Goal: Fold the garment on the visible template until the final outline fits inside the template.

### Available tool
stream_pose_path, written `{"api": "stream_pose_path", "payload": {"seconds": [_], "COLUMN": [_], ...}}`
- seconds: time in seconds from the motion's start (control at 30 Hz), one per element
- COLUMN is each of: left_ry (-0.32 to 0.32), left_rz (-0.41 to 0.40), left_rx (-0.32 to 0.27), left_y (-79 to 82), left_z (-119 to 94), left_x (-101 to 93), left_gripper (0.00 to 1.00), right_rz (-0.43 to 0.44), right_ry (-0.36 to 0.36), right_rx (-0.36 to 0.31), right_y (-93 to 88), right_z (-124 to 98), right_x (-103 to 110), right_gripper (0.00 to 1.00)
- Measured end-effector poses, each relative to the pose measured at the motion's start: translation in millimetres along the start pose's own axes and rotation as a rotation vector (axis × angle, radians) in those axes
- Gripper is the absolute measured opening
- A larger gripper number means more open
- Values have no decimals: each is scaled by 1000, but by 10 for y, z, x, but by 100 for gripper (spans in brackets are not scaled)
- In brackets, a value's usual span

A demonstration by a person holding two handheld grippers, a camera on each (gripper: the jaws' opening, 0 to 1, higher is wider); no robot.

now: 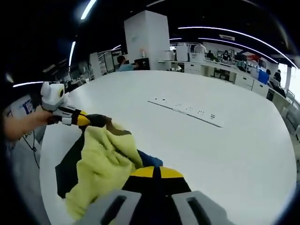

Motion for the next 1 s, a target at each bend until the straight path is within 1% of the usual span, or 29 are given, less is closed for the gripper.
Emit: {"api": "stream_pose_path", "payload": {"seconds": [0.03, 0.17, 0.3, 0.4, 0.5, 0.6, 0.7, 0.77, 0.87, 0.97, 1.0], "left_ry": [-3, -19, -47, -64, -88, -109, -130, -137, -135, -139, -138], "left_rz": [2, 28, 47, 66, 80, 94, 93, 89, 89, 99, 99], "left_rx": [-4, -29, -49, -42, -29, 0, 33, 53, 102, 132, 139], "left_y": [8, 29, 13, -21, -78, -159, -269, -329, -436, -488, -496], "left_z": [-25, -157, -268, -323, -373, -397, -398, -382, -335, -280, -268], "left_x": [-20, -117, -204, -268, -324, -366, -409, -418, -417, -413, -414], "left_gripper": [0, 0, 0, 0, 0, 0, 0, 0, 0, 0, 0], "right_rz": [0, 19, 38, 41, 35, 11, 15, 19, 12, -7, -15], "right_ry": [-2, -17, -17, -7, 0, 6, 10, 10, 4, -5, -9], "right_rx": [-1, -31, -47, -37, -21, 14, 44, 63, 87, 111, 118], "right_y": [2, 5, -40, -135, -232, -368, -489, -571, -660, -724, -762], "right_z": [-20, -230, -414, -528, -591, -636, -632, -594, -557, -516, -496], "right_x": [-2, -18, 10, 59, 111, 167, 197, 199, 214, 231, 201], "right_gripper": [0, 0, 0, 0, 0, 0, 0, 0, 0, 0, 0]}}
Point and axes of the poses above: the point that each gripper's makers call its tool centre point, and the gripper's own axes: z roughly forward along the fingers, x roughly to its left, y roughly out of its top, the point moved 9 cm from there along -z, roughly backward along the fingers, and after that the axes turned 14 degrees about -y, right-handed, at the moved point
